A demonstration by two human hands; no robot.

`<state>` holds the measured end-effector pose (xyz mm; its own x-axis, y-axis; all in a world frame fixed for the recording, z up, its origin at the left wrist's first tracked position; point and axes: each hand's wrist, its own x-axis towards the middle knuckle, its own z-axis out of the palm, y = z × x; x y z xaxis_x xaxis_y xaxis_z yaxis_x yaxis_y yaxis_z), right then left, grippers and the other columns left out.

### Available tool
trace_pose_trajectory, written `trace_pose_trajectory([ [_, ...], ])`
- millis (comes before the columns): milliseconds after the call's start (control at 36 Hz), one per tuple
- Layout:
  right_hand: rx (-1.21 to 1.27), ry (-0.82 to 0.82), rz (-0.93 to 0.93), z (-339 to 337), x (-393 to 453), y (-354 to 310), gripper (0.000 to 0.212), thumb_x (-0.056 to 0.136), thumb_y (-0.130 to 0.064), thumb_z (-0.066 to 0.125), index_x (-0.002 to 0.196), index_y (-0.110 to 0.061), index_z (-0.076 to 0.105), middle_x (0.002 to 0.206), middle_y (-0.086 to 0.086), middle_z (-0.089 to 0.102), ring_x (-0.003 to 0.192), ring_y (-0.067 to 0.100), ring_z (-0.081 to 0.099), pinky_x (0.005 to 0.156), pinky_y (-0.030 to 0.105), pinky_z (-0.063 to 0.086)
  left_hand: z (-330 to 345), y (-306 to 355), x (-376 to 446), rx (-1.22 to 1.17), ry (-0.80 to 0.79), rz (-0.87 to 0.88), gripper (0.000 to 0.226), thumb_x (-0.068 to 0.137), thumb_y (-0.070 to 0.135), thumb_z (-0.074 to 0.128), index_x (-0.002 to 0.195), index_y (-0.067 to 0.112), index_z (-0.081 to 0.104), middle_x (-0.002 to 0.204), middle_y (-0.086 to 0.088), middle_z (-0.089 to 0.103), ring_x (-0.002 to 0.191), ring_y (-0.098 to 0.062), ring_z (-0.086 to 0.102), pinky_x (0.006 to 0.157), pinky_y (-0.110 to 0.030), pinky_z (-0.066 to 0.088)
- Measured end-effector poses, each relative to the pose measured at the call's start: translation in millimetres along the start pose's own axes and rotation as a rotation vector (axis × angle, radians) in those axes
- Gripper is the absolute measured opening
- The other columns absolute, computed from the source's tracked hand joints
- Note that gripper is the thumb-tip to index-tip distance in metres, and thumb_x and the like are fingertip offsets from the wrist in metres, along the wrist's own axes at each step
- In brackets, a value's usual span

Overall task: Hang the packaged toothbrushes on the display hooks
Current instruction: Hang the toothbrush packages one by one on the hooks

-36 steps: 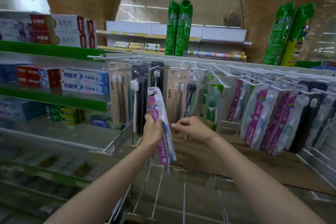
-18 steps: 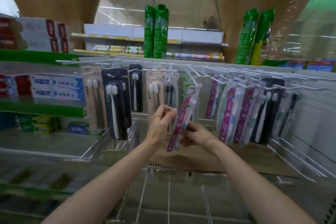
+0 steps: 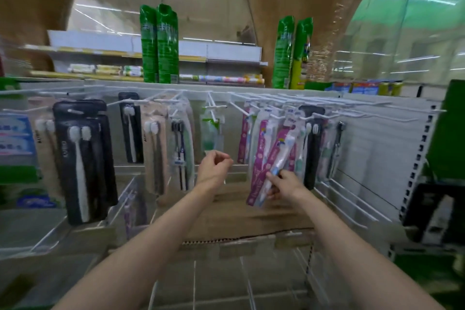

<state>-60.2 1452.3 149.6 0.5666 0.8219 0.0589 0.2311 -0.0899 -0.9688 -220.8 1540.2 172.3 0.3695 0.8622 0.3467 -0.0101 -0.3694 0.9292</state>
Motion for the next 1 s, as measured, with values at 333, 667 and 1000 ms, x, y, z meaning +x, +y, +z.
trace_pose_trajectory([
  [333, -0.332, 0.058, -0.060, -8.1, 8.7, -17.8, 0.018, 0.097, -0.030, 0.048, 0.100, -0.013, 0.044, 0.077, -0.002, 0.051, 0.059, 0.008, 0.048, 0.045, 0.018, 0.035, 14.7, 2.6, 19.3, 0.063, -0.073, -0.064, 0.008, 0.092, 0.013, 0.053, 0.098, 0.015, 0.058, 0.108, -0.010, 0.065, 0.099, -0.022, 0.062, 0.094, -0.037, 0.049],
  [667, -0.311, 0.165, -0.140, -20.2, 19.6, -5.3, 0.092, 0.073, -0.053, 0.070, 0.141, -0.020, 0.017, 0.138, 0.009, 0.049, 0.116, 0.032, 0.057, 0.092, 0.051, 0.051, 66.5, 41.7, 36.4, 0.052, -0.283, 0.045, 0.025, 0.098, 0.020, 0.037, 0.122, 0.025, 0.042, 0.123, -0.003, 0.052, 0.115, -0.024, 0.054, 0.103, -0.044, 0.041],
  [1000, -0.041, -0.118, -0.045, -41.9, 17.3, -7.0, 0.045, 0.088, -0.017, 0.063, 0.125, -0.024, 0.039, 0.096, 0.004, 0.061, 0.050, 0.011, 0.058, 0.043, 0.021, 0.045, 70.2, 21.1, 49.4, -0.264, -0.051, -0.040, 0.012, 0.097, 0.012, 0.034, 0.106, 0.013, 0.042, 0.084, -0.004, 0.059, 0.070, -0.017, 0.058, 0.061, -0.028, 0.048],
])
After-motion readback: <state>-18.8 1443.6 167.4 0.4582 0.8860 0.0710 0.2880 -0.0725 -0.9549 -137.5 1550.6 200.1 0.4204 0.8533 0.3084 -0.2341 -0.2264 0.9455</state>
